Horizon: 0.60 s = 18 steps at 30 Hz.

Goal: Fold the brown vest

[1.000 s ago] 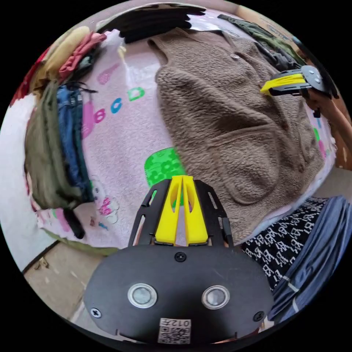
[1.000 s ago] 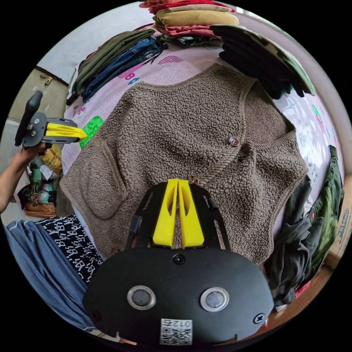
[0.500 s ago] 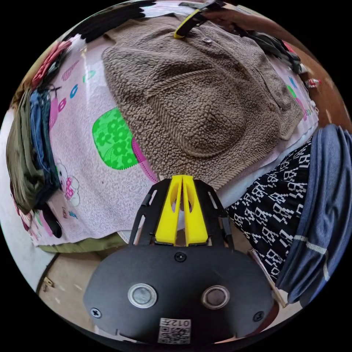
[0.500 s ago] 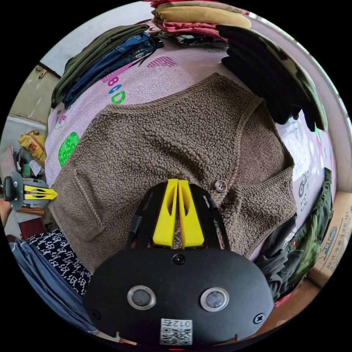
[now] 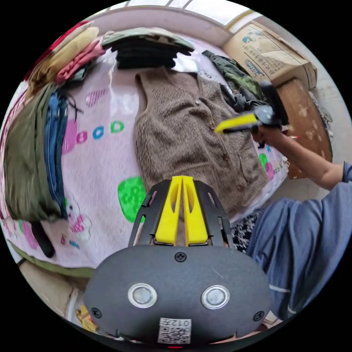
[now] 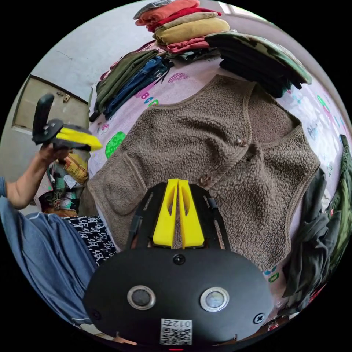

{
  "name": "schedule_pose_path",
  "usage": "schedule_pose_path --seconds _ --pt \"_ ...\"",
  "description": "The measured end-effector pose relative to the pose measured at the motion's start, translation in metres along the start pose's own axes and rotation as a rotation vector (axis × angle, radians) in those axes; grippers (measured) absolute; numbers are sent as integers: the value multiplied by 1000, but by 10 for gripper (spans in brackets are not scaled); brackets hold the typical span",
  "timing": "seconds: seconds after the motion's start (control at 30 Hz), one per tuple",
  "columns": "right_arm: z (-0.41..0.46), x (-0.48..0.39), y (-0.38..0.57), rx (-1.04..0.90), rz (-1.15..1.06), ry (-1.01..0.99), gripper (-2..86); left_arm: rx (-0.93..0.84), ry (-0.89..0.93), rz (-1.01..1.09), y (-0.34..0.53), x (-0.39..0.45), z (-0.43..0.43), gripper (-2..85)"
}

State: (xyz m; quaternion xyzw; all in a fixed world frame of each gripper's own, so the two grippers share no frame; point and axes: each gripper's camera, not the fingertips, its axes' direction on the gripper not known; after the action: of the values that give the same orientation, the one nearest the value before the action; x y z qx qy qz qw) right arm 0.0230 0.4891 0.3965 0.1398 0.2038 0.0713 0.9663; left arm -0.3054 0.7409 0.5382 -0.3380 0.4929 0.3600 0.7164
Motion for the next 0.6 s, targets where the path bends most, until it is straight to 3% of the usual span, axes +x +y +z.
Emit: schedule_pose_path --seconds 0.17,0.27,0.4,0.47,0.6 --pt "40 -2 52 -42 43 41 -1 -32 -182 60 -73 -15 54 -2" --pt "47 16 65 -1 107 5 -1 -112 -307 -42 -81 -44 74 -1" --pt "41 31 69 -3 106 -61 0 -97 -140 -167 -74 -78 72 -1" --pt "11 46 78 87 83 -14 -1 -36 -126 -220 -73 -82 53 -1" --pt "-28 112 80 223 230 64 -1 98 -130 -134 -92 -58 26 -1"
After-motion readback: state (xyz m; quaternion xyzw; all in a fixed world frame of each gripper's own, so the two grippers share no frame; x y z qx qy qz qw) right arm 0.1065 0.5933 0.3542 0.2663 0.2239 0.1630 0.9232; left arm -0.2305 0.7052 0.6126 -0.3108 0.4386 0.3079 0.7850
